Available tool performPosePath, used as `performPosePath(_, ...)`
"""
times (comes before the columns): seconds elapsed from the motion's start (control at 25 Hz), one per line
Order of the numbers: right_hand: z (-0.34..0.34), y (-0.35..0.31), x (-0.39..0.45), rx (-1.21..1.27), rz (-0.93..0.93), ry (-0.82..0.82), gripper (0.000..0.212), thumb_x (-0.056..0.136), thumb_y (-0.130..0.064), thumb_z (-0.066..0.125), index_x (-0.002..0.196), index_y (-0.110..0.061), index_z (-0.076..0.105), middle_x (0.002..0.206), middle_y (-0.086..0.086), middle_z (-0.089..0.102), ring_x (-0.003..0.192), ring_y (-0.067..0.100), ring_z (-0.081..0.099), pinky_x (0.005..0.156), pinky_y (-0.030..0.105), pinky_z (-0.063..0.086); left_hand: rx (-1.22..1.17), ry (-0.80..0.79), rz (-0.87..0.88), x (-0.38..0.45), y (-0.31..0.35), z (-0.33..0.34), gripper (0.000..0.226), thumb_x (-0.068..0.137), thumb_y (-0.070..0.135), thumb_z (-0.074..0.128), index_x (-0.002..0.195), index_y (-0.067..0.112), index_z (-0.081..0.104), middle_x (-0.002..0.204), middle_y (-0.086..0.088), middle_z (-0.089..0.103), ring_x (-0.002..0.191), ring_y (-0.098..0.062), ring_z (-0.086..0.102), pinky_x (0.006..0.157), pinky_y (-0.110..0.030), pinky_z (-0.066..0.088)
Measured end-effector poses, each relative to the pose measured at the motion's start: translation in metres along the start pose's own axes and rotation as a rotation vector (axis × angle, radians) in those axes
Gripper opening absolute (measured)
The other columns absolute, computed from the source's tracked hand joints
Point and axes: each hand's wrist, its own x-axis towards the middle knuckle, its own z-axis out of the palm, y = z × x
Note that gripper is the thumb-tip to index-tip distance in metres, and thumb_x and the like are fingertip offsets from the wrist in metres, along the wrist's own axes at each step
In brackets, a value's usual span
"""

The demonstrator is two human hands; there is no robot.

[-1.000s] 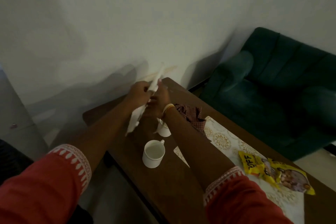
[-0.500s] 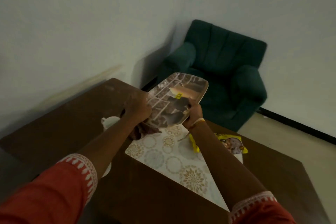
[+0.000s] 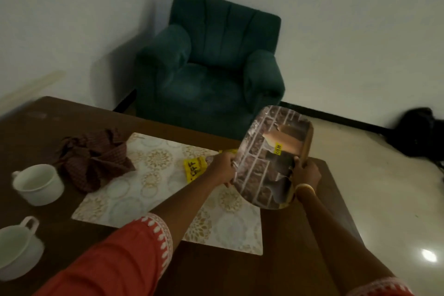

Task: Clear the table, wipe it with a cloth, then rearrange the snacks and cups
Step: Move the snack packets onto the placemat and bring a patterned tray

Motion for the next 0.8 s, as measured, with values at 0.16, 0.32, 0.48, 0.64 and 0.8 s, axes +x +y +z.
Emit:
performPosePath(0.16,-0.025,0.056,0.028,-0.189,0.037,0.041,0.036,0.095,-0.032,0.05,0.1,0.002,0.062,0.103,0.027,0.065,0.1,0.043,0.06,0.082,0.043,0.047,0.009,-0.203,-0.044,0.017,0.012,0.055,0.043,0.088,-0.001,0.057,0.129,-0.001,0.048,0.11,-0.024,0.064,0.057,-0.022,0.066,0.042,-0.027,0.053)
performPosePath(0.32,-0.021,0.085,0.037,-0.234,0.09,-0.006,0.036,0.094,-0.036,0.049,0.1,-0.003,0.063,0.1,0.024,0.065,0.094,0.042,0.062,0.079,0.042,0.052,0.049,-0.255,-0.011,0.03,0.003,0.075,0.042,0.091,0.005,0.056,0.131,-0.002,0.047,0.108,-0.027,0.065,0.049,-0.017,0.06,0.039,-0.024,0.052)
performPosePath(0.48,-0.025,0.101,0.044,-0.302,0.123,-0.011,0.038,0.095,-0.034,0.048,0.1,0.001,0.061,0.102,0.029,0.064,0.095,0.044,0.062,0.074,0.038,0.048,0.102,-0.303,0.063,0.033,-0.002,0.09,0.044,0.096,0.007,0.047,0.139,0.001,0.041,0.107,-0.029,0.064,0.052,-0.024,0.061,0.045,-0.028,0.054)
performPosePath(0.64,-0.024,0.108,0.047,-0.378,0.117,-0.032,0.041,0.095,-0.04,0.047,0.098,-0.002,0.062,0.096,0.025,0.067,0.09,0.042,0.063,0.074,0.042,0.05,0.061,-0.295,0.09,0.033,-0.009,0.097,0.036,0.096,0.01,0.049,0.132,0.004,0.051,0.11,-0.023,0.065,0.077,-0.039,0.069,0.046,-0.028,0.055)
performPosePath(0.8,-0.015,0.126,0.059,-0.499,0.097,-0.078,0.055,0.078,-0.059,0.035,0.09,-0.014,0.063,0.089,0.016,0.068,0.08,0.037,0.064,0.073,0.045,0.055,0.118,-0.267,0.156,0.031,-0.014,0.088,0.038,0.095,0.014,0.051,0.133,0.01,0.05,0.104,-0.022,0.065,0.064,-0.026,0.063,0.044,-0.025,0.052)
